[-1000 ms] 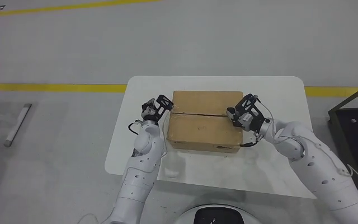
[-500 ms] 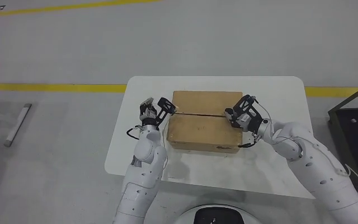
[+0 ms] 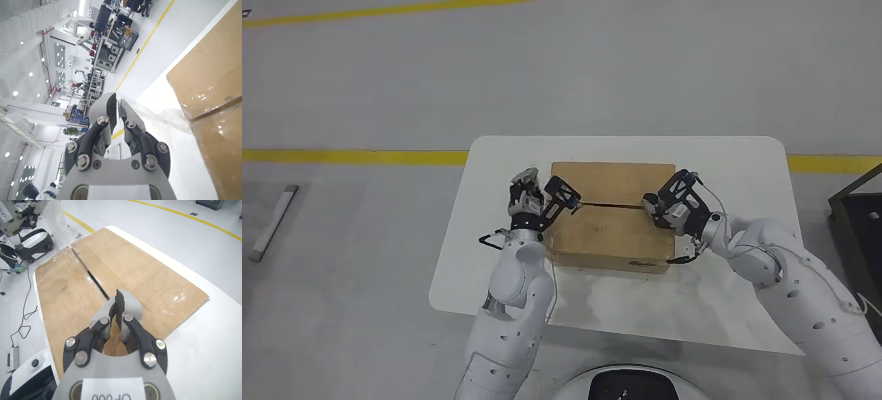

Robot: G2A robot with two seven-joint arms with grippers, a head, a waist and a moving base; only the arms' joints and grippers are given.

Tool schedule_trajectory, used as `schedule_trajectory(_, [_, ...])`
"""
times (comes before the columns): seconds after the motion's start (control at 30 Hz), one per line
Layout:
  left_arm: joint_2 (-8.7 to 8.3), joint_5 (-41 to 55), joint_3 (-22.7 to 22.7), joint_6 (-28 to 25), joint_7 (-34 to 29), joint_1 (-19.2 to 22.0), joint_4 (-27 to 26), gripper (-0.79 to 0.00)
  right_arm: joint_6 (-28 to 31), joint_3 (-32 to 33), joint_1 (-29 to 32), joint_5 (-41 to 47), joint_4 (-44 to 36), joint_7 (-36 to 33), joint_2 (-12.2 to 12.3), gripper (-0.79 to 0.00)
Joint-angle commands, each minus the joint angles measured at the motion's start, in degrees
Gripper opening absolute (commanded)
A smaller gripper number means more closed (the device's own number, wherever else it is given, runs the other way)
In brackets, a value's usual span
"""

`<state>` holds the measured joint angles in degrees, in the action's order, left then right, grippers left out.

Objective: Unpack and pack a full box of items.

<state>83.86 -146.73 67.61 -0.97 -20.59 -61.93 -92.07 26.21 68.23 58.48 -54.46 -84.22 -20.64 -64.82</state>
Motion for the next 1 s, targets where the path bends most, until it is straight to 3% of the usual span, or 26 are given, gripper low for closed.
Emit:
schedule_trajectory(0.0, [0.04,-0.99,-0.73,-0.45,0.27,-0.35,-0.22,-0.665,-0.12,0.01,0.01,0.00,-0.02,0.00,-0.02,-0.785])
schedule_trajectory(0.13, [0.15,-1.28,-1.32,-0.62,0.88,-0.61,-0.31,-0.634,-0.11,0.00,-0.03,0.05,-0.05,0.10,-0.06,-0.785])
schedule_trajectory(0.2, [0.20,-1.62,-1.76,-0.95,1.42,-0.44,-0.54,-0.499,-0.07,0.00,-0.01,0.14,-0.04,0.17,-0.08,-0.785])
schedule_trajectory(0.23, [0.23,-2.07,-2.14,-1.30,1.88,-0.32,-0.57,-0.385,-0.06,0.01,0.01,0.14,-0.05,0.17,-0.08,-0.785])
schedule_trajectory(0.27, [0.28,-2.07,-2.45,-1.53,2.14,-0.24,-0.60,-0.148,-0.07,0.09,0.06,0.18,-0.18,0.21,-0.08,-0.785])
schedule_trajectory(0.3, [0.34,-1.91,-2.81,-1.83,2.48,-0.12,-0.66,-0.046,-0.12,0.24,0.17,0.27,-0.37,0.30,-0.06,-0.785])
schedule_trajectory(0.33, [0.38,-2.20,-3.27,-2.23,2.93,0.03,-0.68,0.000,-0.24,0.55,0.25,0.34,-0.67,0.49,-0.02,-0.785])
schedule_trajectory(0.73, [0.98,-2.89,-6.80,-9.06,4.13,2.20,1.06,0.000,-1.04,6.66,3.49,1.88,-5.71,-1.28,1.07,-0.785])
schedule_trajectory(0.97, [1.34,-2.55,-7.45,-11.35,2.62,3.23,1.73,0.000,-1.03,4.67,2.76,1.12,-3.61,-2.72,0.84,-0.785])
